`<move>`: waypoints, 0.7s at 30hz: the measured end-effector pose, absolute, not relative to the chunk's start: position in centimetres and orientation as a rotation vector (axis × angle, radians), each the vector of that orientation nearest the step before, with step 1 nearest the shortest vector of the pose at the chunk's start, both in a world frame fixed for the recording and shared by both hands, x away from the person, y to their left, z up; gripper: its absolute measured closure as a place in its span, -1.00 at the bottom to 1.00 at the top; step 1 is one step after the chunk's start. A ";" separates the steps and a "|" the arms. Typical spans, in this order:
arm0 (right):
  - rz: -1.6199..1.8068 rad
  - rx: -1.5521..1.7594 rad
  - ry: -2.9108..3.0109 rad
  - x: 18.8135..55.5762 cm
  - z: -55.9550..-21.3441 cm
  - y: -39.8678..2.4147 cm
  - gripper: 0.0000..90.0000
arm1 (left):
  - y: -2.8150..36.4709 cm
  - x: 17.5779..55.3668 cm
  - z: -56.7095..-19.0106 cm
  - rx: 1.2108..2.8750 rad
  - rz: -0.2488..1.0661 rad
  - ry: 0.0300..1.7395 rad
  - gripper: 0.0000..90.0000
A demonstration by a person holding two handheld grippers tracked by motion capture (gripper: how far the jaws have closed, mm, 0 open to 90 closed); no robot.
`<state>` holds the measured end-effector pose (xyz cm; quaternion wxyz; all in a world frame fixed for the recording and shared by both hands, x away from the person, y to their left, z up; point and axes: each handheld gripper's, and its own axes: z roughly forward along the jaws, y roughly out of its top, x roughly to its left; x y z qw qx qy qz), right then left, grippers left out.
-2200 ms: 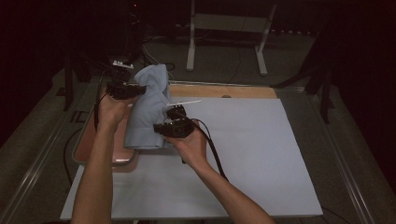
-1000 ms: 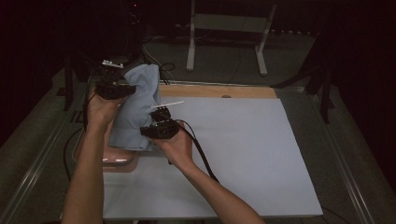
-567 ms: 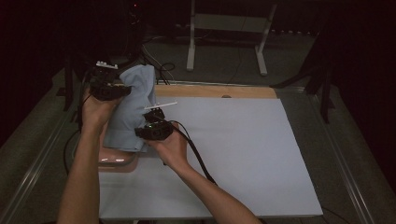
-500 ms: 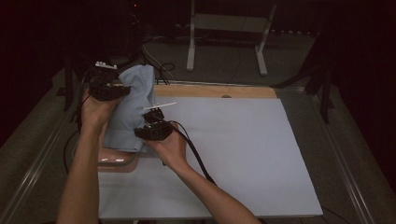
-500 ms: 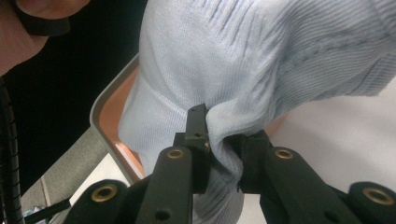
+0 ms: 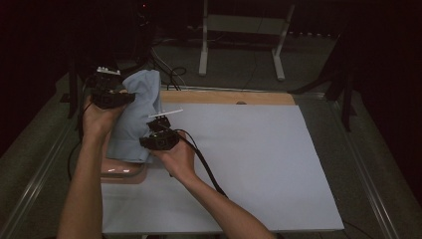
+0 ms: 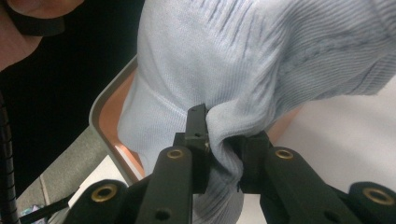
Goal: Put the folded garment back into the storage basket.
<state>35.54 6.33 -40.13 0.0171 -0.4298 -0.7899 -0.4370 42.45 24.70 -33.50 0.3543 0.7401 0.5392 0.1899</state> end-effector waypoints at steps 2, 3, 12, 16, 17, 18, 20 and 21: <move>-1.355 -1.341 -2.450 35.6 -40.1 6.5 0.73 | 24.7 42.5 -33.5 1.914 0.492 1.393 0.89; -1.357 -1.338 -2.457 35.6 -40.1 6.5 0.74 | 24.8 42.5 -33.5 1.915 0.492 1.393 0.89; -1.352 -1.338 -2.466 35.9 -40.3 7.0 0.73 | 25.2 42.4 -33.4 1.901 0.496 1.398 0.89; -1.347 -1.342 -2.462 36.0 -40.4 7.3 0.73 | 25.4 42.3 -33.4 1.897 0.497 1.401 0.89; -1.343 -1.345 -2.464 36.0 -40.5 7.3 0.73 | 25.4 42.3 -33.4 1.895 0.497 1.401 0.89; -1.344 -1.345 -2.463 36.1 -40.5 7.4 0.73 | 25.5 42.3 -33.5 1.893 0.497 1.401 0.89; -1.343 -1.342 -2.464 36.1 -40.6 7.5 0.73 | 25.5 42.2 -33.4 1.894 0.499 1.401 0.89; -1.339 -1.353 -2.462 36.1 -40.6 7.6 0.73 | 25.6 42.2 -33.5 1.895 0.500 1.401 0.89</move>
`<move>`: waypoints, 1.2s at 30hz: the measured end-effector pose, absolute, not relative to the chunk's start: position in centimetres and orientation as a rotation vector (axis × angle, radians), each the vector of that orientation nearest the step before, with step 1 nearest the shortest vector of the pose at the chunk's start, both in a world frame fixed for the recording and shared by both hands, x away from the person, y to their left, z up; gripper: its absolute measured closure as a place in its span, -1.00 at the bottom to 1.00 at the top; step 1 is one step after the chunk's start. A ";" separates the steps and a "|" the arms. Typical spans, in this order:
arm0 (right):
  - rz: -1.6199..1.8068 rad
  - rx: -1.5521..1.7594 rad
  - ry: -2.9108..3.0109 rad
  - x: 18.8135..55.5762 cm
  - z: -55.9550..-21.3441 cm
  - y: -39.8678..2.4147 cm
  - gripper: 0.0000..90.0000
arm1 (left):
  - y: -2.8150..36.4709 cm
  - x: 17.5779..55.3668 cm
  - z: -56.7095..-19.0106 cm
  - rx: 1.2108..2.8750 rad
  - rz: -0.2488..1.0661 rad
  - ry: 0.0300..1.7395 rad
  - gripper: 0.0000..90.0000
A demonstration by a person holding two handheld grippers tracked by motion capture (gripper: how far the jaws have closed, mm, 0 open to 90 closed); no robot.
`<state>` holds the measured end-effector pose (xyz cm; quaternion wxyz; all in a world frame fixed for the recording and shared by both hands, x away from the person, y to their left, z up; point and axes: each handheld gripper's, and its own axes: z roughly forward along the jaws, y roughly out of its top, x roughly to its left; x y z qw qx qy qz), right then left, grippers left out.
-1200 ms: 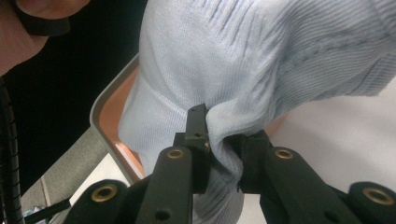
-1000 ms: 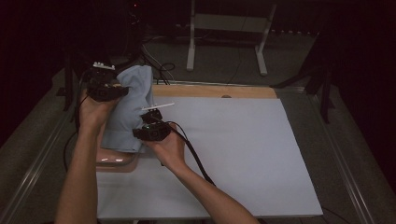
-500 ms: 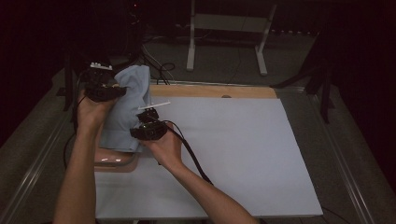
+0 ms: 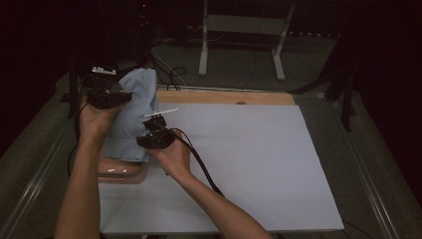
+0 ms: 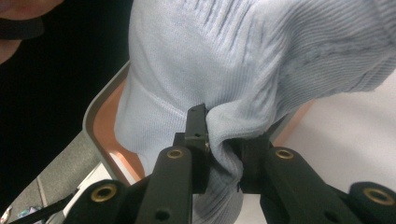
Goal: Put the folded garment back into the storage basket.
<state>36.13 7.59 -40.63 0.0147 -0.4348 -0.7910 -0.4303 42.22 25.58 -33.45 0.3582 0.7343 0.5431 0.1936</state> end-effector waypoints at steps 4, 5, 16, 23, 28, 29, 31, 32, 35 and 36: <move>-1.331 -1.355 -2.475 36.2 -41.0 7.8 0.73 | 25.7 42.1 -33.5 1.893 0.501 1.403 0.89; -1.331 -1.356 -2.475 36.2 -41.1 7.9 0.73 | 25.8 42.1 -33.5 1.894 0.503 1.402 0.89; -1.307 -1.356 -2.470 36.2 -41.5 8.9 0.73 | 26.7 41.9 -34.0 1.886 0.502 1.419 0.89; -1.303 -1.347 -2.471 36.2 -41.6 9.6 0.73 | 27.2 41.7 -34.1 1.877 0.506 1.426 0.89; -1.299 -1.332 -2.485 36.2 -41.7 10.0 0.72 | 27.5 41.6 -34.2 1.875 0.507 1.428 0.89; -1.295 -1.337 -2.483 36.2 -41.7 10.1 0.72 | 27.6 41.6 -34.2 1.874 0.506 1.429 0.89; -1.294 -1.334 -2.486 36.3 -41.8 10.2 0.72 | 27.7 41.6 -34.3 1.875 0.506 1.431 0.89; -1.290 -1.335 -2.488 36.3 -41.8 10.3 0.72 | 27.7 41.6 -34.3 1.873 0.506 1.432 0.89; -1.289 -1.333 -2.489 36.3 -41.9 10.4 0.72 | 27.8 41.6 -34.3 1.872 0.506 1.435 0.89; -1.289 -1.334 -2.486 36.4 -42.0 10.4 0.72 | 27.8 41.6 -34.3 1.872 0.507 1.434 0.89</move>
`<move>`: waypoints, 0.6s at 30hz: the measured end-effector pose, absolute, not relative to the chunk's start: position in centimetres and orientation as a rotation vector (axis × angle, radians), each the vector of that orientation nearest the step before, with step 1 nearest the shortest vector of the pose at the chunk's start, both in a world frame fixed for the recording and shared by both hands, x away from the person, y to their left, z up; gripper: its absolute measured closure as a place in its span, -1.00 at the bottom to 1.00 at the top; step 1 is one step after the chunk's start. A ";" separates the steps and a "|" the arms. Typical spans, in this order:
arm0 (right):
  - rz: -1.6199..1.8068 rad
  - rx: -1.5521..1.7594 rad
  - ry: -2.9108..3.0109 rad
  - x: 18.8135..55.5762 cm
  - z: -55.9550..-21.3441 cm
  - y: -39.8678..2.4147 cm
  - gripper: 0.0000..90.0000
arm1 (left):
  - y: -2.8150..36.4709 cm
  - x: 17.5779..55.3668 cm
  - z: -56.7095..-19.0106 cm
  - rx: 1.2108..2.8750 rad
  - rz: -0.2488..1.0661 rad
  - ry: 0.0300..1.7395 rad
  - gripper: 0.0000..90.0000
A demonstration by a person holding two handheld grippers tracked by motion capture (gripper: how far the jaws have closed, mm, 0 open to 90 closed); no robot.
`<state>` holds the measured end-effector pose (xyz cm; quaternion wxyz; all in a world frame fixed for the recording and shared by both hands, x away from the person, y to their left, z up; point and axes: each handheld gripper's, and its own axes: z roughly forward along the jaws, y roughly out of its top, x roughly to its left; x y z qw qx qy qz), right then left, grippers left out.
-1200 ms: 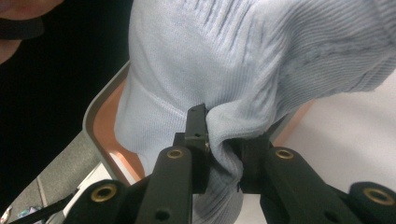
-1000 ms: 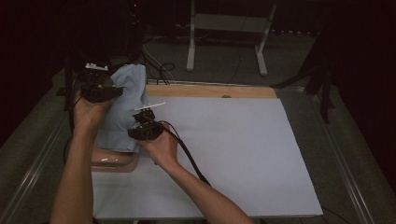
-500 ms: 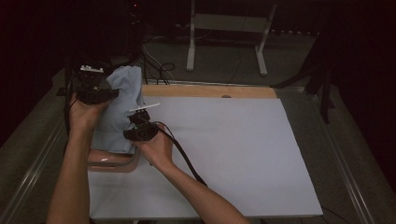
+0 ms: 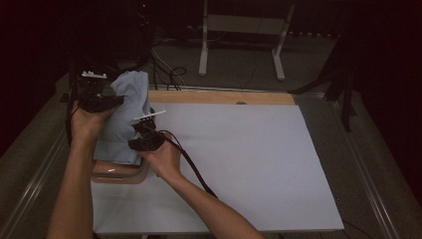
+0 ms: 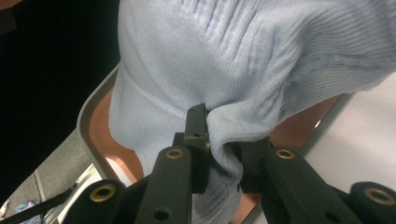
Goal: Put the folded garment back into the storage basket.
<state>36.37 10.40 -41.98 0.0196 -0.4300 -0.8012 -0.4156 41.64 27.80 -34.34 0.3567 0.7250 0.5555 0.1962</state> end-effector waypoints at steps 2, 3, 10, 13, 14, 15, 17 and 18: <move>-1.284 -1.340 -2.480 36.4 -42.0 10.5 0.72 | 27.8 41.6 -34.3 1.873 0.507 1.433 0.89; -1.280 -1.343 -2.486 36.4 -42.0 10.5 0.72 | 27.8 41.6 -34.3 1.873 0.508 1.432 0.89; -1.272 -1.338 -2.489 36.5 -42.3 10.7 0.72 | 28.0 41.6 -34.4 1.875 0.512 1.435 0.89; -1.270 -1.347 -2.487 36.5 -42.4 10.9 0.72 | 28.0 41.6 -34.6 1.873 0.512 1.436 0.89; -1.261 -1.348 -2.489 36.5 -42.5 10.9 0.72 | 28.0 41.5 -34.6 1.875 0.512 1.437 0.89; -1.263 -1.344 -2.498 36.5 -42.6 10.9 0.72 | 28.0 41.5 -34.7 1.873 0.510 1.437 0.89; -1.252 -1.353 -2.488 36.5 -42.7 11.1 0.72 | 28.1 41.5 -34.9 1.874 0.508 1.441 0.89; -1.253 -1.352 -2.490 36.4 -42.8 11.2 0.72 | 28.2 41.5 -35.0 1.874 0.508 1.444 0.89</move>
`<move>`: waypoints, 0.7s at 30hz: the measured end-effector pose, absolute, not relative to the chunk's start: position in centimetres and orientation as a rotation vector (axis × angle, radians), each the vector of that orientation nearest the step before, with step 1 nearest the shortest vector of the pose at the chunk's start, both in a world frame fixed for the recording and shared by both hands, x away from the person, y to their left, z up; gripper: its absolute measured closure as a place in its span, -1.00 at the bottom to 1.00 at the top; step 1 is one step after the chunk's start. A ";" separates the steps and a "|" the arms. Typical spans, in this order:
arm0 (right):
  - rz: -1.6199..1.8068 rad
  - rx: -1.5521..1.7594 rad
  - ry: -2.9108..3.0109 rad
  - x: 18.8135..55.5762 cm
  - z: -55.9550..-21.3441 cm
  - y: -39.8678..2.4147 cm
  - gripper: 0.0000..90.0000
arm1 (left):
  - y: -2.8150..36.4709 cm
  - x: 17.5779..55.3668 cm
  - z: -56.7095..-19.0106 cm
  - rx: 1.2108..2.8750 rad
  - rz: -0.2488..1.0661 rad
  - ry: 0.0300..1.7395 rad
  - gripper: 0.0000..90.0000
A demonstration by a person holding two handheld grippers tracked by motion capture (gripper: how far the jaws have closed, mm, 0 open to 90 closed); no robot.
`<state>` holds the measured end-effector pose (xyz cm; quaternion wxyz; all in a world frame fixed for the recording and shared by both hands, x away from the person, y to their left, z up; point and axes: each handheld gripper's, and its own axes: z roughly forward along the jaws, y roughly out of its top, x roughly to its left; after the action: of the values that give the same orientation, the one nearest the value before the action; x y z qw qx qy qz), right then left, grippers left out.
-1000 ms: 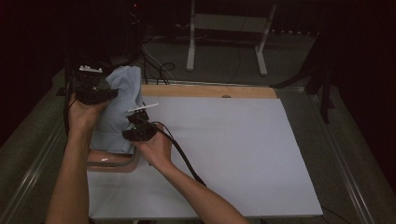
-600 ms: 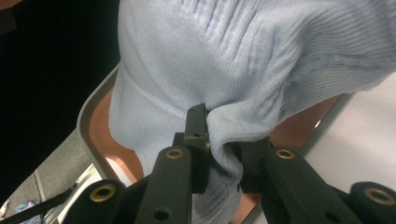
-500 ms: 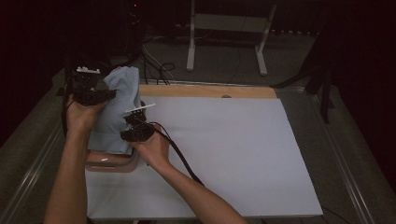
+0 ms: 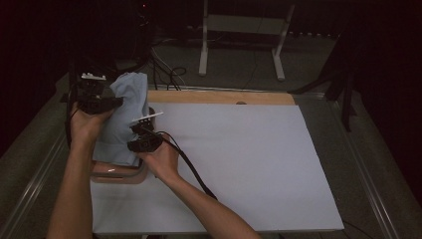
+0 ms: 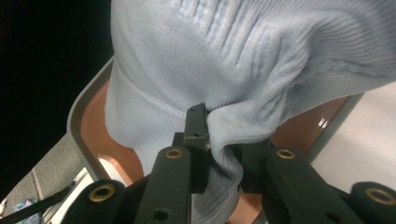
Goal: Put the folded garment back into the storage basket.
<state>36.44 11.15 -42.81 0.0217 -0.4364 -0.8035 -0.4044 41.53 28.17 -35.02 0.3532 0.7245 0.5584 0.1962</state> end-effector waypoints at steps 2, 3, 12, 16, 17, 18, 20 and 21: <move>-1.242 -1.356 -2.482 36.4 -42.9 11.3 0.72 | 28.3 41.5 -35.3 1.872 0.502 1.450 0.89; -1.238 -1.356 -2.494 36.3 -43.0 11.3 0.71 | 28.4 41.5 -35.4 1.872 0.501 1.453 0.89; -1.223 -1.359 -2.501 36.4 -43.8 11.7 0.70 | 28.6 41.2 -35.5 1.872 0.503 1.450 0.89; -1.211 -1.365 -2.506 36.4 -44.0 11.8 0.70 | 28.6 41.2 -35.7 1.877 0.502 1.453 0.89; -1.206 -1.365 -2.509 36.4 -44.1 11.8 0.70 | 28.7 41.2 -35.7 1.877 0.503 1.455 0.89; -1.208 -1.364 -2.513 36.4 -44.2 11.9 0.70 | 28.7 41.2 -35.8 1.878 0.503 1.457 0.89; -1.210 -1.365 -2.510 36.4 -44.3 11.9 0.70 | 28.8 41.2 -35.9 1.878 0.504 1.460 0.89; -1.201 -1.364 -2.513 36.4 -44.4 12.0 0.70 | 28.9 41.2 -36.1 1.878 0.500 1.466 0.89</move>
<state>36.38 12.02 -44.37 0.0201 -0.4397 -0.8102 -0.3870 41.16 28.90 -36.07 0.3462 0.7238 0.5649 0.1926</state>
